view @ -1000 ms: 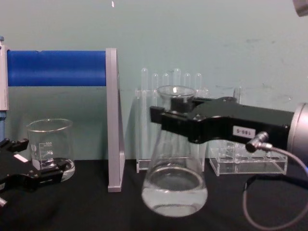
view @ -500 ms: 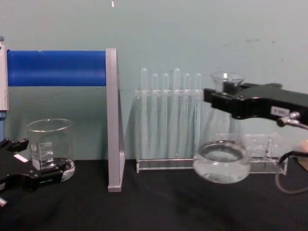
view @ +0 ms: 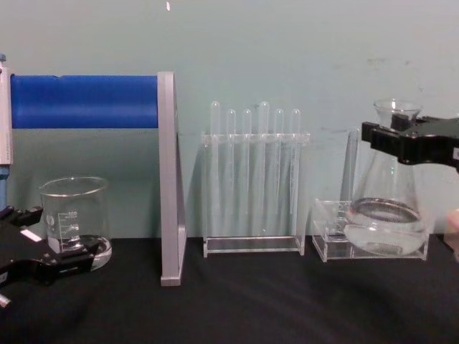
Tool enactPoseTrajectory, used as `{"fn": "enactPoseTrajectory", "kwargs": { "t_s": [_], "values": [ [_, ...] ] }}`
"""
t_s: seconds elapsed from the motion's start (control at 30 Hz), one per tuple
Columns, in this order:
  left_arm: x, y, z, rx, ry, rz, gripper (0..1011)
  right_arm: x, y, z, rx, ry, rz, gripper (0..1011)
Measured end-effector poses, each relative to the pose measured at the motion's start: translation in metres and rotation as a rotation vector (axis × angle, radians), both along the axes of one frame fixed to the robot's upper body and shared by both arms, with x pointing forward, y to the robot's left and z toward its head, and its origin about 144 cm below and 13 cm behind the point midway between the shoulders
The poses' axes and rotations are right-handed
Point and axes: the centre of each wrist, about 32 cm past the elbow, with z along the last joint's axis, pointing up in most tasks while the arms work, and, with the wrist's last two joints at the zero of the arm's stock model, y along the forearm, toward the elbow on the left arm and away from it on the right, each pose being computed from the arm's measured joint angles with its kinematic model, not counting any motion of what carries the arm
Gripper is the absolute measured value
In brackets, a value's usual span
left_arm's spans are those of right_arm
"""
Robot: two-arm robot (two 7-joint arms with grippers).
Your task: Grasp the erlenmeyer flask with one hand, shake it three times, then place it back.
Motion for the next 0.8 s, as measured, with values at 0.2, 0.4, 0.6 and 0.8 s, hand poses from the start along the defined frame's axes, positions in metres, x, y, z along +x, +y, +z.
{"fn": "enactPoseTrajectory", "kwargs": {
  "t_s": [0.2, 0.4, 0.6, 0.8],
  "values": [
    [0.0, 0.0, 0.0, 0.0, 0.0, 0.0, 1001, 0.001, -0.004, -0.001, -0.003, 0.0, -0.02, 449],
    [0.0, 0.0, 0.0, 0.0, 0.0, 0.0, 1001, 0.0, -0.002, -0.001, -0.002, 0.004, -0.014, 449],
    [0.0, 0.0, 0.0, 0.0, 0.0, 0.0, 1001, -0.004, 0.01, 0.0, 0.002, 0.004, 0.056, 449],
    [0.0, 0.0, 0.0, 0.0, 0.0, 0.0, 1001, -0.011, 0.029, 0.001, 0.008, 0.009, 0.166, 449]
  ]
}}
